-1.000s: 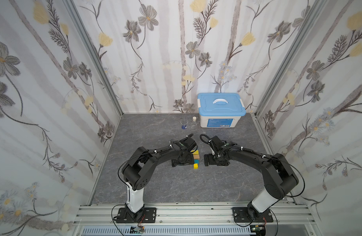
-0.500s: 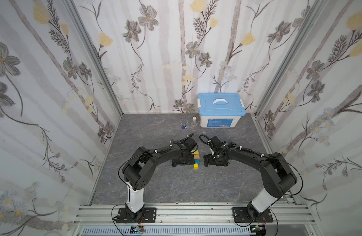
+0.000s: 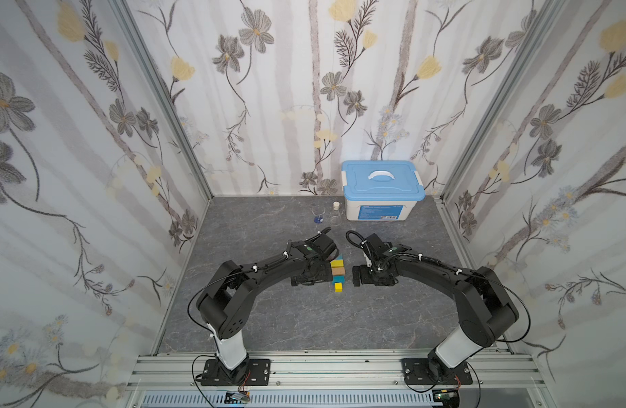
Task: Assemble a carrot with building blocks
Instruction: Adjust the building block at the center of the board, then reset both arms
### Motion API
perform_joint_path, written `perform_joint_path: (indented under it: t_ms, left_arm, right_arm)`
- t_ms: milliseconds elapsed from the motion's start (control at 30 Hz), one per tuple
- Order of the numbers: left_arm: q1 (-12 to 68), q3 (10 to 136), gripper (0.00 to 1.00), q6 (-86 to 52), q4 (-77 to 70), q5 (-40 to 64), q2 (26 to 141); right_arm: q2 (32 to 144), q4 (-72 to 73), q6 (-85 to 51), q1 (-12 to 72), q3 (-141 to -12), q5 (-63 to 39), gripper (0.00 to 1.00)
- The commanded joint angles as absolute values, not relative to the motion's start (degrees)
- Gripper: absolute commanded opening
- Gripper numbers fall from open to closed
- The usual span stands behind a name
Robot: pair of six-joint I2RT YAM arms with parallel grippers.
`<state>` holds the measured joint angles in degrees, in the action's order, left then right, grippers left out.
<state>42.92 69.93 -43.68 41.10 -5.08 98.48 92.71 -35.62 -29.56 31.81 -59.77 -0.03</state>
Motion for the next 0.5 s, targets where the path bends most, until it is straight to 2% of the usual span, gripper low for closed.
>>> perform_joint_path:
  t_ms: [0, 267, 467]
  left_arm:
    - [41.6, 69.4, 1.0, -42.5, 43.5, -11.0, 92.7]
    - [33.2, 70.5, 1.0, -32.8, 44.9, -22.2, 78.0]
    - [23.6, 62.2, 1.0, -24.5, 36.2, -23.9, 69.0]
  right_arm:
    - [88.9, -37.8, -27.1, 31.8, -61.6, 1.3, 1.0]
    - [79.3, -39.0, -20.6, 29.4, -65.8, 11.5, 1.0]
    - [75.8, -34.8, -14.4, 27.1, -64.7, 21.9, 1.0]
